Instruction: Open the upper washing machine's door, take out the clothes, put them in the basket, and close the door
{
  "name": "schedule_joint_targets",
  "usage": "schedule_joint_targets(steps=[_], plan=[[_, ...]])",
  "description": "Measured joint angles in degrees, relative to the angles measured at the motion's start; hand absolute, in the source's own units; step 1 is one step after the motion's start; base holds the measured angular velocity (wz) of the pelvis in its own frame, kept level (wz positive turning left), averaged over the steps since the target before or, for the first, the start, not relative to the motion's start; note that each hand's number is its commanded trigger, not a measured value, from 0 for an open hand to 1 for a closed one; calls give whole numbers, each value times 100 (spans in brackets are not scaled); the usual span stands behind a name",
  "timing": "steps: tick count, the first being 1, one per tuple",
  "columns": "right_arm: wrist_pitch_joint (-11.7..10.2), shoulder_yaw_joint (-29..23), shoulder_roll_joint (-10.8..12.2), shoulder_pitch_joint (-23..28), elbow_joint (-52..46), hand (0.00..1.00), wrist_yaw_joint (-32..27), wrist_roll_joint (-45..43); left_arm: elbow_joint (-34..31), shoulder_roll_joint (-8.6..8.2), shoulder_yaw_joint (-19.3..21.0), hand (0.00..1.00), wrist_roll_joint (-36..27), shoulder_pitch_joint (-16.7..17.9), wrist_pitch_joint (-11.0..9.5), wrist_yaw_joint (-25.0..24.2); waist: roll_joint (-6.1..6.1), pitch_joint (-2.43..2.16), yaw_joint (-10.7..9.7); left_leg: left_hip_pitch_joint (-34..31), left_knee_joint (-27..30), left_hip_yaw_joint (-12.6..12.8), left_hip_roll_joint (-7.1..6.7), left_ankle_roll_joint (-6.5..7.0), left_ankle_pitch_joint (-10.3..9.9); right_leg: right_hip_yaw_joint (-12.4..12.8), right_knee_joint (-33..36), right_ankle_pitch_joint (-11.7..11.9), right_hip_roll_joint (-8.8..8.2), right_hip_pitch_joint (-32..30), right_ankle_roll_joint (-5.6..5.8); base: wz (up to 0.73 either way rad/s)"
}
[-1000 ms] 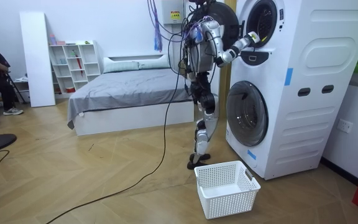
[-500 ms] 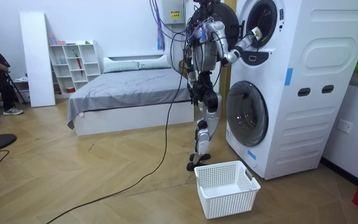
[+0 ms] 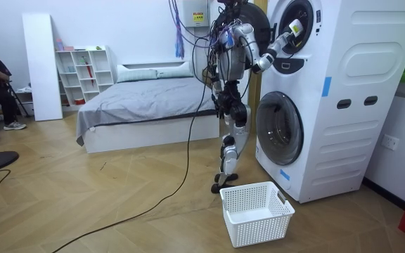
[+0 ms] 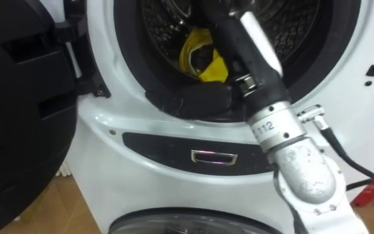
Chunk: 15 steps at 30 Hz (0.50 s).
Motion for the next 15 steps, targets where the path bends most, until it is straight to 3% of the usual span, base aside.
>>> schedule_joint_targets(steps=[6,11,15], plan=[[0,-167,-1,2,48,0,-322,52,3,-154,111,0,-16,38,76,5,37,19,-22,-4,54,2,-16,39,-15,-20,0,0,-20,21,0,0],[0,-377,-53,1,68,0,-386,96,3,-160,247,0,-13,55,74,28,82,-8,-76,15,44,1,-42,75,6,-25,1,-1,-46,36,2,0],[0,-565,-83,2,69,0,-423,-70,6,-172,396,0,0,73,75,32,105,1,-210,16,41,3,-55,94,14,-15,3,-1,-58,40,4,0]])
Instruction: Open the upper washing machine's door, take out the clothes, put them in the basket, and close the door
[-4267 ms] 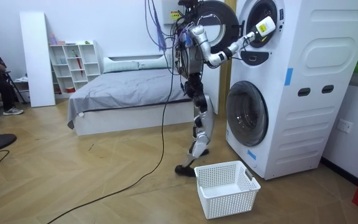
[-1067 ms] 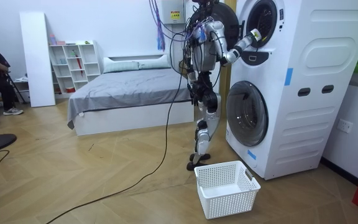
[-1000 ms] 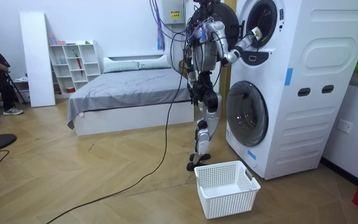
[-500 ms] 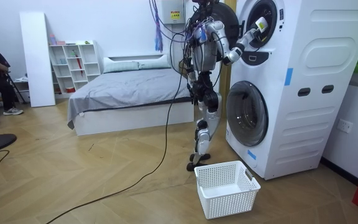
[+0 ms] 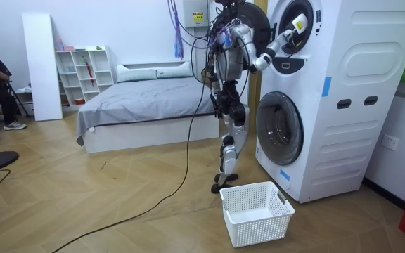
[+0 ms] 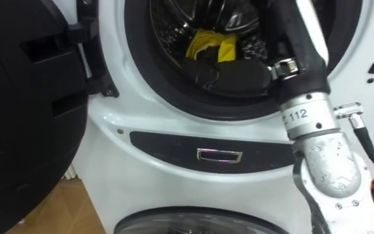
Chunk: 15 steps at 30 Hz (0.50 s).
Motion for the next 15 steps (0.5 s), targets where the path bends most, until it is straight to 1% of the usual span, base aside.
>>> schedule_joint_targets(steps=[2,6,8,10,11,12,14,15], plan=[[0,-29,-1,0,-1,0,22,-93,1,-5,40,0,0,-1,10,0,3,1,-62,1,0,-1,-2,4,2,10,3,0,-1,0,0,0],[65,31,-68,5,4,0,46,-338,1,-7,41,0,1,-102,79,0,-17,-9,-61,-5,-1,-10,-8,10,6,-9,9,0,-8,-7,0,0],[135,31,-76,5,4,0,68,-519,-2,-5,43,0,11,-140,140,0,-44,-19,-59,-10,-3,-10,-8,10,6,-9,9,-2,-9,-16,3,0],[161,28,-77,4,109,0,165,-665,-36,10,43,0,15,-145,189,-7,-98,-22,-51,-11,0,-13,-8,10,6,-11,9,-4,-7,-13,8,0],[160,28,-78,4,163,0,181,-733,-62,16,43,0,14,-149,213,-17,-117,-20,-51,-12,1,-14,-8,10,6,-11,9,-5,-6,-13,9,0],[146,28,-89,-8,359,0,221,-763,-113,25,40,0,10,-167,257,-31,-161,-6,-22,-8,4,-22,-9,10,6,-22,8,-6,-5,-2,11,0],[140,58,-211,-44,685,0,301,-886,-124,28,27,0,10,-271,299,-71,-206,5,63,-11,15,-37,-16,10,6,-32,11,-6,-7,4,11,3],[166,119,-282,-155,902,0,366,-926,-115,28,27,0,7,-351,327,-117,-224,10,98,-11,17,-52,-24,10,6,-38,11,-7,-10,7,13,4]])
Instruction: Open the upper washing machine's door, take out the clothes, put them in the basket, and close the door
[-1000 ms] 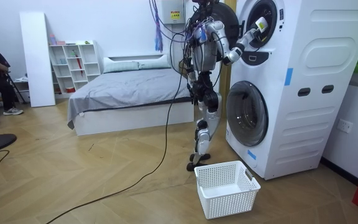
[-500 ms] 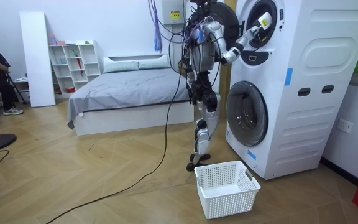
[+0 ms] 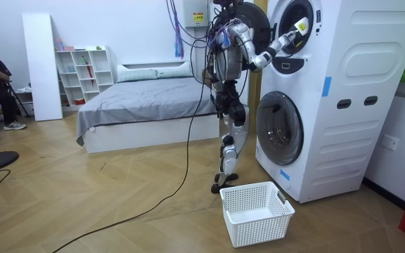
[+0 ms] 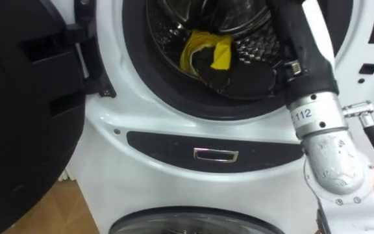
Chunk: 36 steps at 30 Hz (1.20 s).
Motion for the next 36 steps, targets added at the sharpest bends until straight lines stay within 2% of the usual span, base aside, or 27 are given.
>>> schedule_joint_targets(steps=[3,6,8,10,12,15,20,22,27,31,36], plan=[[262,213,-1,-316,576,0,148,-318,15,6,-14,0,-16,-200,105,-28,-62,0,20,-15,-1,-129,-63,18,22,-32,9,-10,-12,-7,17,13],[486,271,-2,-588,798,0,304,-566,13,10,-26,0,-9,-310,224,-46,-100,-21,135,-59,-3,-161,-83,27,39,-41,42,-14,-5,-69,23,7],[537,304,-6,-795,1007,0,421,-582,13,8,-27,0,-9,-321,315,-48,-115,-19,156,-46,-12,-173,-88,25,49,-43,42,-13,-13,-61,23,2],[606,325,-13,-988,1291,0,557,-577,13,37,-101,0,-2,-318,356,-47,-173,14,156,-13,-21,-190,-88,10,60,-113,42,-12,-14,-15,22,5],[652,323,-12,-1101,1498,0,619,-581,2,40,-108,0,0,-329,403,-50,-195,25,154,-16,-18,-192,-77,-10,68,-127,42,-11,-10,-16,21,0],[745,349,0,-1173,1636,0,659,-670,-130,39,-110,0,3,-350,467,-101,-236,28,178,-46,1,-240,-71,-59,71,-136,42,-11,2,-21,20,5],[858,435,-3,-1718,2196,0,981,-981,-110,41,-130,0,5,-428,639,-211,-233,31,294,-92,20,-291,-72,-79,121,-131,7,-12,30,-50,21,1],[925,445,-4,-1849,2370,0,1052,-1079,-113,43,-156,0,7,-433,708,-298,-229,34,319,-156,94,-332,-76,-148,168,-132,-19,-60,57,-75,35,9],[974,397,-7,-1942,2536,0,1108,-1206,-112,55,-233,0,7,-438,777,-414,-228,35,428,-185,147,-393,-92,-178,194,-278,-7,-87,39,-114,-160,8],[978,348,-8,-1947,2528,0,1258,-1420,-129,57,-220,0,-5,-440,802,-490,-222,29,461,-204,151,-392,-77,-185,218,-325,-5,-49,48,-105,-249,3],[1072,269,-32,-2117,2556,0,1671,-1647,-295,57,-176,0,4,-458,878,-556,-207,23,450,-211,158,-454,-93,-198,225,-442,-8,-72,38,-89,-292,12]])
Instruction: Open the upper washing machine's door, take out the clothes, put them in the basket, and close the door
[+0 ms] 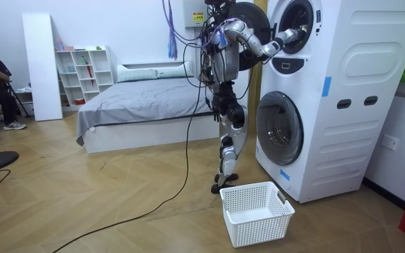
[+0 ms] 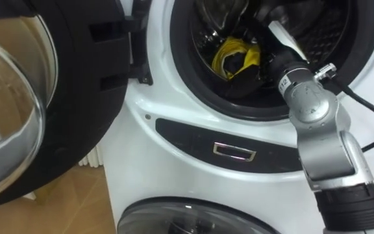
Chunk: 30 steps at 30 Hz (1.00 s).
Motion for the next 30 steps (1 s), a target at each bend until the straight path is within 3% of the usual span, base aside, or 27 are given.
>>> schedule_joint_targets(steps=[6,11,12,13,14,15,16,23,27,30], plan=[[39,-194,-15,-175,305,0,502,-59,-30,0,114,0,-18,-65,92,-106,8,-7,-134,10,3,-96,-61,-4,1,-154,5,-50,-36,56,-19,12],[95,-192,-88,-197,413,0,867,-56,-43,6,179,0,-17,-145,91,-339,5,-7,-130,102,32,-81,-65,5,-17,-145,-14,-56,-37,181,-7,2],[102,-194,-99,-163,423,12,932,-78,-68,6,179,0,-16,-164,90,-373,10,-4,-126,128,54,-79,-63,12,-41,-132,-19,-59,-34,181,-3,0],[107,-193,-99,-139,424,44,1007,-155,-93,6,179,0,-16,-190,90,-382,16,-1,-111,158,54,-89,-62,-2,-64,-128,-17,-61,-36,196,0,-3],[107,-194,-98,-138,419,60,1039,-186,-92,6,179,0,-18,-215,90,-385,21,2,-108,173,50,-93,-63,-1,-70,-122,-15,-61,-38,199,1,-3],[107,-195,-99,-138,396,95,1107,-213,-92,9,179,0,-23,-271,89,-385,33,3,-94,183,44,-93,-63,-1,-74,-115,-10,-64,-42,198,5,-3],[106,-192,-99,-124,365,100,1160,-232,-93,19,179,0,-33,-316,85,-385,41,2,-82,189,41,-92,-64,-1,-74,-115,-8,-67,-46,199,11,-3],[23,-205,-117,96,150,100,1317,-272,-87,33,175,0,-60,-423,83,-381,72,4,-28,215,36,-89,-67,3,-76,-66,-3,-68,-42,217,14,-2],[-115,-160,-121,189,94,100,1109,-693,-80,32,162,0,-136,-458,84,-413,117,4,25,227,36,-89,-68,9,-73,-66,-5,-71,-43,232,18,1],[-84,-164,-145,191,91,100,978,-1094,-65,31,163,0,-245,-473,90,-437,152,14,162,239,17,-74,-73,27,-69,-40,-15,-78,-43,231,25,0]])
